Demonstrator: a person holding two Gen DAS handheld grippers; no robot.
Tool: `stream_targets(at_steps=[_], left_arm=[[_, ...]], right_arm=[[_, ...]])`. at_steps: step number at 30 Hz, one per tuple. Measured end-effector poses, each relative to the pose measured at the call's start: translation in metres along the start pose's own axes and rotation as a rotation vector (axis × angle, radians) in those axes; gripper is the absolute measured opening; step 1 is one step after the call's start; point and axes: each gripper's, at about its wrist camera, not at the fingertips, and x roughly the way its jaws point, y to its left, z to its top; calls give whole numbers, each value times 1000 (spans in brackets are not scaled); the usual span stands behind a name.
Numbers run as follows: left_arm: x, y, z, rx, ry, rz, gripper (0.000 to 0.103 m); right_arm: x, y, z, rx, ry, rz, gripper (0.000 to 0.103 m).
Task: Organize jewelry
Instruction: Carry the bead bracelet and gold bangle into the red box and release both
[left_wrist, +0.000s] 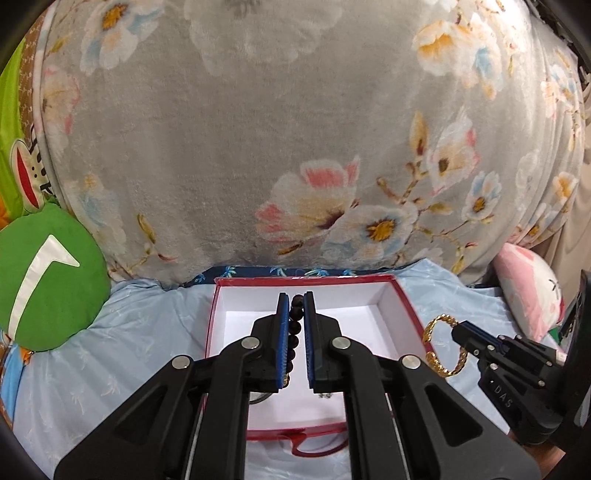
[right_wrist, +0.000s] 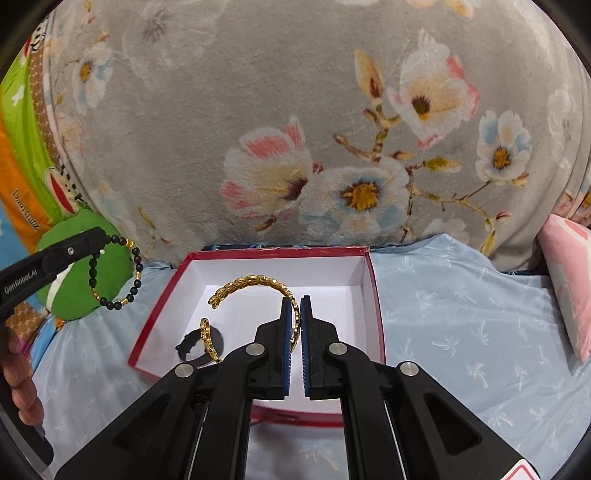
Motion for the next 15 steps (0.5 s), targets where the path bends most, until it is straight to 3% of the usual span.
stream_targets(at_steps=[15], left_arm=[[100,17,-37,-24,144,58,7]], right_arm=[[82,-5,-12,4,96,-21,4]])
